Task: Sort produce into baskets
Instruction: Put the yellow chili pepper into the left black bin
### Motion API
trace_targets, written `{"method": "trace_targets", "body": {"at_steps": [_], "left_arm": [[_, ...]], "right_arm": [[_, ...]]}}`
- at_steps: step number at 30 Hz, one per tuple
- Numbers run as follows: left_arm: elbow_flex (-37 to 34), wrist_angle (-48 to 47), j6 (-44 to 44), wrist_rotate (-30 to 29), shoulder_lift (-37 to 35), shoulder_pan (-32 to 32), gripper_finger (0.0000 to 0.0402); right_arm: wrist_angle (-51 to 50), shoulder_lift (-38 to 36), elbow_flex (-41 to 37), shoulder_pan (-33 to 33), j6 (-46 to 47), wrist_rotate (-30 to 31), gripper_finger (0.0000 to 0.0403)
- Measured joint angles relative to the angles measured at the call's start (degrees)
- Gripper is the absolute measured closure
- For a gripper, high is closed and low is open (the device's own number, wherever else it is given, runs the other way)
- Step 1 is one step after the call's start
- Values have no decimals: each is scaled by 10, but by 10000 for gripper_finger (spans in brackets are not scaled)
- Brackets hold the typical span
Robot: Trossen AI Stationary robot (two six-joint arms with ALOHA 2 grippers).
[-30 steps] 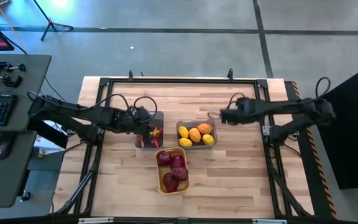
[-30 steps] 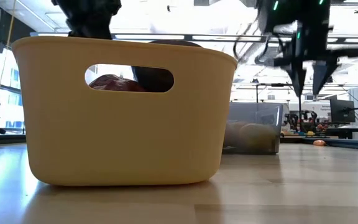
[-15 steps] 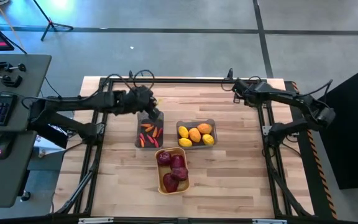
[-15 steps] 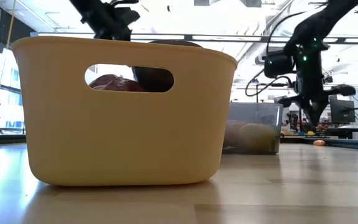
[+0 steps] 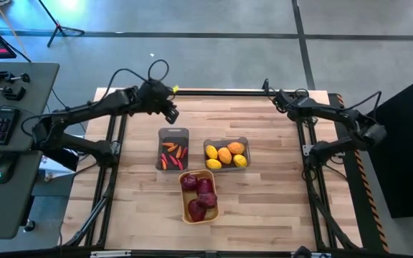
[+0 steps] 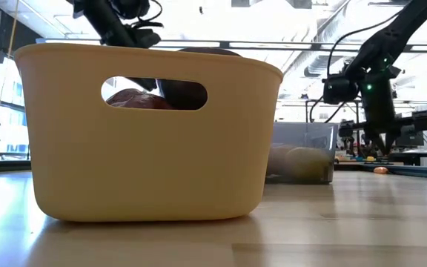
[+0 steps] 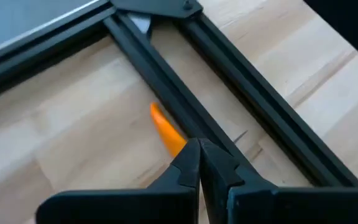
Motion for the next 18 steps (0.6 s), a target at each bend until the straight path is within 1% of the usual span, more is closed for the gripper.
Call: {"method": "trace_targets", "body": {"at_steps": [7, 12, 18], "left_arm": [[0, 13, 77, 38, 0, 64, 316], [0, 13, 85, 47, 0, 90, 316], [0, 14, 100, 47, 0, 102, 316]], "right_arm": [[70, 59, 2, -23, 1, -42, 403], [64, 76, 5, -24, 5, -41, 403], [40, 76, 1, -37, 32, -30, 403]]}}
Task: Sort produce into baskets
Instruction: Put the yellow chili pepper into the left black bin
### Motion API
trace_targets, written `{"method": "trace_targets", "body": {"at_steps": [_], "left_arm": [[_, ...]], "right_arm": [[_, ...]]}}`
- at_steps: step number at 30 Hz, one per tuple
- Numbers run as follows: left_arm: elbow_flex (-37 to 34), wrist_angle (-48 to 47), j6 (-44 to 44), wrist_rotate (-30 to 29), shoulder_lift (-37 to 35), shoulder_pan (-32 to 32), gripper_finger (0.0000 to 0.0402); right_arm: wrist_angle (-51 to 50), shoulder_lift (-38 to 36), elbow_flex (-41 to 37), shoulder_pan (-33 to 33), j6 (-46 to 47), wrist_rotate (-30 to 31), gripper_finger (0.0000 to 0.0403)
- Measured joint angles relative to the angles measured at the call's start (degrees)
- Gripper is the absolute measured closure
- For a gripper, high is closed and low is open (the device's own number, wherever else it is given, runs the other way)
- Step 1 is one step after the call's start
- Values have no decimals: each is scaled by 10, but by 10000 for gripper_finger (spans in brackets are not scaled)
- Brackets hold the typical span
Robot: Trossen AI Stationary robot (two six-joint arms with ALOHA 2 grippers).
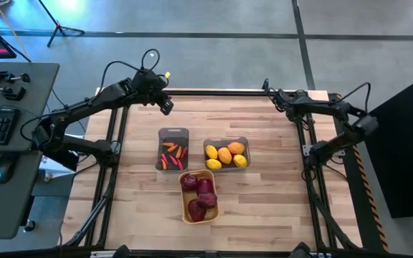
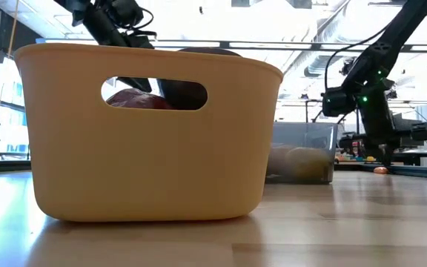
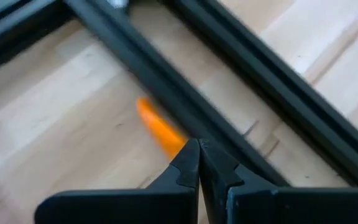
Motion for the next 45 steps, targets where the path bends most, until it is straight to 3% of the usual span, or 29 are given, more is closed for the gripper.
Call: {"method": "trace_targets", "body": {"at_steps": [25, 33, 45], "left_arm": [[0, 2, -16, 0, 0, 1, 316], [0, 2, -16, 0, 0, 1, 316], [0, 2, -46, 0, 0, 1, 316]], "right_arm": [[54, 12, 1, 26, -81, -81, 403], [60, 11, 2, 102, -107, -144, 403], [65, -9, 1, 288, -137, -297, 403]]}}
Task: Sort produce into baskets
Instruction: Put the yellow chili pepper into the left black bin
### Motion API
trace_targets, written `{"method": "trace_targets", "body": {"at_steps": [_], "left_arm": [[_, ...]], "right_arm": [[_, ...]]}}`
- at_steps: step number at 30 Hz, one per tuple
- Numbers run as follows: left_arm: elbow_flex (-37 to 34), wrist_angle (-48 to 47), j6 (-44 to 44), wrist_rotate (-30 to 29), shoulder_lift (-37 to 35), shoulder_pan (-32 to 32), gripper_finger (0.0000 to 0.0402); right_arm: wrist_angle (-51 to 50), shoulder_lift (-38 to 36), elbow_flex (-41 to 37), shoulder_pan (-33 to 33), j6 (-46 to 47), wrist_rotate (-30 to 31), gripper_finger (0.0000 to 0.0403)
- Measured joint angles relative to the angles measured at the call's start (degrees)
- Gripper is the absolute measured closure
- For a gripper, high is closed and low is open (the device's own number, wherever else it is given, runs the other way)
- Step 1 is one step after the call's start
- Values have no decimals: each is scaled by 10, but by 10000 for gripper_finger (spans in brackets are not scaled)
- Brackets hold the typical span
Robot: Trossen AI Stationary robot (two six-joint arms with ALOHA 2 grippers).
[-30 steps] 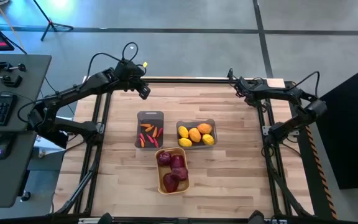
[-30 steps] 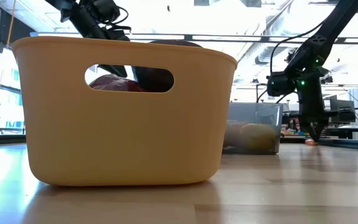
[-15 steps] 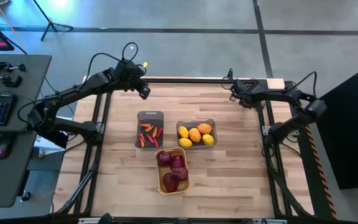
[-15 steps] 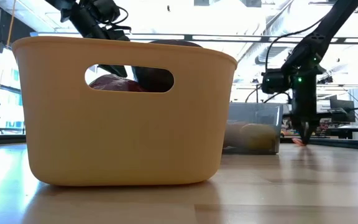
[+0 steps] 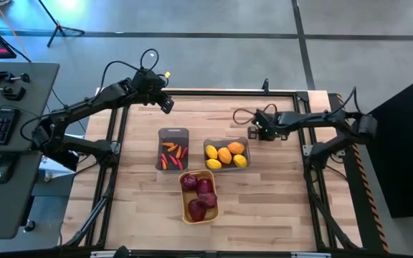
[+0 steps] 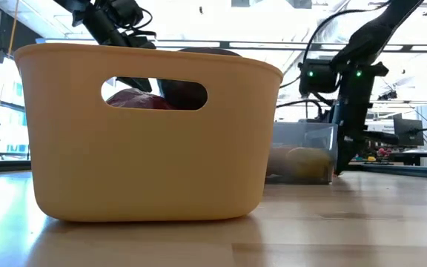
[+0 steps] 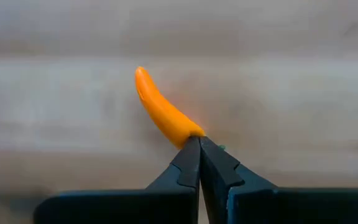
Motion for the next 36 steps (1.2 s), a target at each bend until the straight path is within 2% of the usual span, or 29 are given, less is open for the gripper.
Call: {"method": "trace_targets", "body": {"at_steps": [5, 9, 12, 16, 19, 23, 27, 30, 36], "left_arm": [[0, 0, 0, 0, 0, 0, 316], [0, -3, 0, 0, 0, 0, 316], [0, -2, 0, 0, 0, 0, 316], [0, -2, 0, 0, 0, 0, 316], [0, -2, 0, 0, 0, 0, 316], [0, -2, 0, 0, 0, 0, 316], [0, -2, 0, 0, 0, 0, 316], [0, -2, -5, 0, 0, 0, 316], [0, -2, -19, -1, 0, 0, 316]], "right_arm": [[-15, -59, -5, 33, 7, -5, 403], [-37, -116, -3, 32, -4, 2, 403], [-16, -152, -3, 26, -33, 4, 403], [34, -162, -2, 6, -91, -51, 396], [23, -144, -1, -8, -127, -59, 366], [21, -98, -2, -22, -159, -67, 304], [39, -47, -1, -21, -200, -112, 254], [38, -16, 0, -21, -224, -107, 240], [53, 13, 2, -21, -244, -96, 238]]}}
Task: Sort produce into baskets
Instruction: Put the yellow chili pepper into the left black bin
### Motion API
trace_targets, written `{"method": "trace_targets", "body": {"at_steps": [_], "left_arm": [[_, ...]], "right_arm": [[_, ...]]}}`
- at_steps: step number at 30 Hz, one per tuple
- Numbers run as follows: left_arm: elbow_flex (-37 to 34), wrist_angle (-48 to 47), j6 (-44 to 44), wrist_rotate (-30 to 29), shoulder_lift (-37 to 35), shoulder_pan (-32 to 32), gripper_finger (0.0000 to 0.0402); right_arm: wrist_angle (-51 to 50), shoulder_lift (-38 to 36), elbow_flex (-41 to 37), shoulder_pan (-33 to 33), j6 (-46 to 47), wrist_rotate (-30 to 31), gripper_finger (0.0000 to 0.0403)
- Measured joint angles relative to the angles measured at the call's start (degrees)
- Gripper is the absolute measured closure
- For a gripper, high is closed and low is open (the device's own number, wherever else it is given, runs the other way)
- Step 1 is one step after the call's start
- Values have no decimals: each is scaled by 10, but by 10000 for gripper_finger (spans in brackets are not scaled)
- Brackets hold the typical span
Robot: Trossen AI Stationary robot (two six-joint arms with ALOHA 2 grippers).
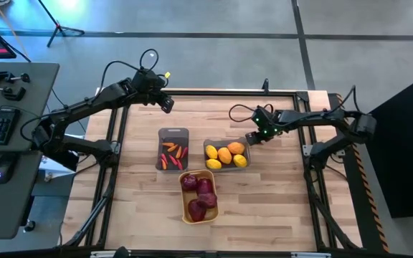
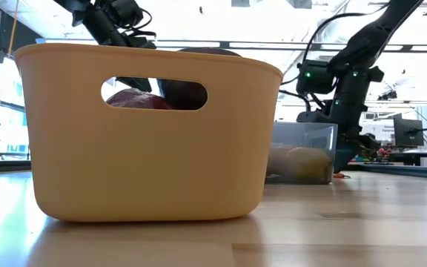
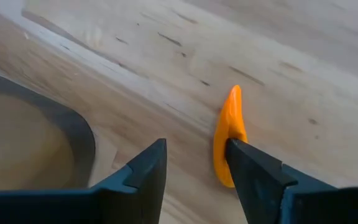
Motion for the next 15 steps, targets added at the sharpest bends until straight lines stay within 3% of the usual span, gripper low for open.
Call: {"method": "trace_targets", "body": {"at_steps": [6, 15], "left_arm": [[0, -1, -14, 0, 0, 0, 316], [0, -2, -41, 0, 0, 0, 316]], "right_arm": [[-19, -6, 29, 0, -31, -12, 238], [-60, -24, 98, 0, -89, 31, 238]]}}
